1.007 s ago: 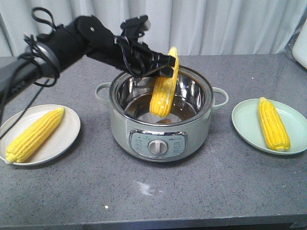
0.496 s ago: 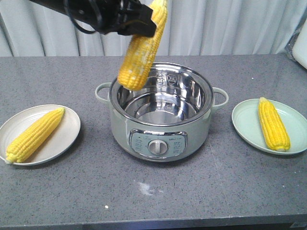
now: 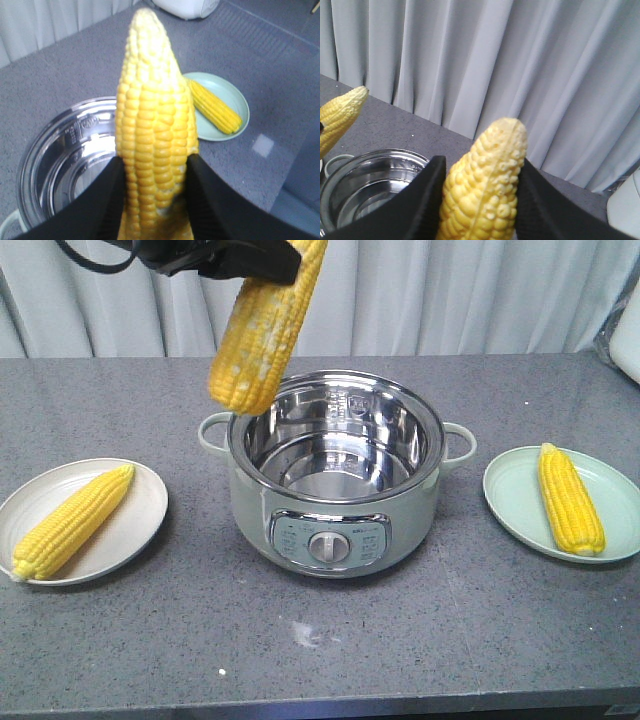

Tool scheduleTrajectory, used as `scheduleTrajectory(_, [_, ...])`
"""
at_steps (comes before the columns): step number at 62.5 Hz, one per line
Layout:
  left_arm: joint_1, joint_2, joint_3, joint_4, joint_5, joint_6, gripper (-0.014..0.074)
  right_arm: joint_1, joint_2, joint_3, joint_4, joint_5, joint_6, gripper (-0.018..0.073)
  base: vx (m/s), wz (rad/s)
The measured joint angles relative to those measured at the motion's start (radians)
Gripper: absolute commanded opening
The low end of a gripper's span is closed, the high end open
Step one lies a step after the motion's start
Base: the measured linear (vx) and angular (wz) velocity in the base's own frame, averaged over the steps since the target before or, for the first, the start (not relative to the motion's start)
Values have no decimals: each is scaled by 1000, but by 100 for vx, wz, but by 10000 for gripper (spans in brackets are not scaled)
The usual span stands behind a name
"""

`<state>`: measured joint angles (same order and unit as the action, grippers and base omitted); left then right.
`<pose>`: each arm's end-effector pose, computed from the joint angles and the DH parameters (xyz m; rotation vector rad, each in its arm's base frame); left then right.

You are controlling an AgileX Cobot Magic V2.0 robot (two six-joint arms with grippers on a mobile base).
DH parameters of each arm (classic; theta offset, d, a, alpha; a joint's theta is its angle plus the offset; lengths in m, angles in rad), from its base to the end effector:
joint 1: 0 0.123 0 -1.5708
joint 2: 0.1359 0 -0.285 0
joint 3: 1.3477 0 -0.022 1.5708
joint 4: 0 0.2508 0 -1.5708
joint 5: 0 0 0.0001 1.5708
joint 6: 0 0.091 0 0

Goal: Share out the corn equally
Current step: 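Lift the last corn cob out of the pot with the left gripper, then turn the base away from the pot while both grippers hold corn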

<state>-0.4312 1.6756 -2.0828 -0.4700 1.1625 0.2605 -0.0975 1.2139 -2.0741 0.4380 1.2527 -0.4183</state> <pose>0.2979 -0.1787 0.4897 0.7733 2.0715 -0.6769 0.1491 0.0223 0.5949 -0.4433 1.7686 0.1212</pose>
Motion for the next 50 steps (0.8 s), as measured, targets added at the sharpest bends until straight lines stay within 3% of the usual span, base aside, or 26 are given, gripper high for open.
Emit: scheduleTrajectory(50, [0, 0, 0, 0, 40, 0, -8, 0, 0, 0, 0, 0, 0, -1, 0, 0])
